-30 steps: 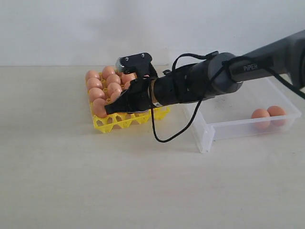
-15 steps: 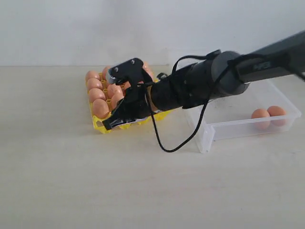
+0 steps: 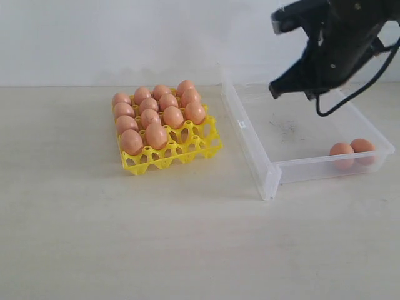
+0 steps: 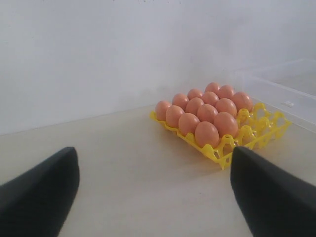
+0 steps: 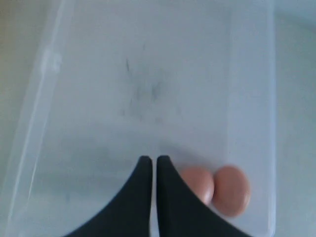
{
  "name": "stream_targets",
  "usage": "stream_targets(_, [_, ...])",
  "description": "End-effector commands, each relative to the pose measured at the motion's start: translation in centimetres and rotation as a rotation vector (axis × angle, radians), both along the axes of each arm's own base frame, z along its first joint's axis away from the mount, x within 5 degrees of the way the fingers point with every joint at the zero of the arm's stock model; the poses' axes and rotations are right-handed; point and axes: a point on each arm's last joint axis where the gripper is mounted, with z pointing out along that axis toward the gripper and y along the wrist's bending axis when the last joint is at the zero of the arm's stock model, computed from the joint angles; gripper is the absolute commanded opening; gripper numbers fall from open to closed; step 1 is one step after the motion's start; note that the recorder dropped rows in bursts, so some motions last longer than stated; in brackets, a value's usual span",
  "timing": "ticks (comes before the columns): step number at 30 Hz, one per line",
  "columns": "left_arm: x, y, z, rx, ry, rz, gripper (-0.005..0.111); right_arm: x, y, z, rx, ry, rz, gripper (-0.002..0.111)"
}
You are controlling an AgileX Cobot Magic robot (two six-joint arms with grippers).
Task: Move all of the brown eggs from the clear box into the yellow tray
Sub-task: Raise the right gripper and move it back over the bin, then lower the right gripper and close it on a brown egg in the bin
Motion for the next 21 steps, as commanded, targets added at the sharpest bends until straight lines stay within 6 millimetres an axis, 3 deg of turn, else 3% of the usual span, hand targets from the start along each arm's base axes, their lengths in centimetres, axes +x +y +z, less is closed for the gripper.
stream_targets(1, [0.0, 0.0, -0.1, -0.014, 0.002, -0.006, 0.078, 0.3, -3.1, -1.3, 0.057, 0.276, -0.021, 0.0])
stream_targets(6, [0.0, 0.0, -0.1, -0.014, 0.002, -0.006, 0.078, 2.4, -4.3, -3.8, 0.061, 0.331, -0.101, 0.003])
stream_targets(8, [0.0, 0.0, -0.1, -0.014, 0.002, -0.006, 0.078, 2.8, -4.2, -4.8, 0.062, 0.352, -0.118, 0.013])
stream_targets(12, [0.0, 0.0, -0.1, -0.014, 0.002, -0.006, 0.078, 3.4, -4.3, -7.0, 0.042, 0.393, -0.14, 0.048])
stream_targets(14, [0.0, 0.0, -0.1, -0.014, 0.002, -0.006, 0.078, 3.9, -4.6, -7.6, 0.042, 0.384, -0.205, 0.06])
stream_targets(21, [0.0, 0.0, -0.1, -0.014, 0.002, -0.006, 0.078, 4.9, -5.5, -7.8, 0.115, 0.354, -0.393, 0.062])
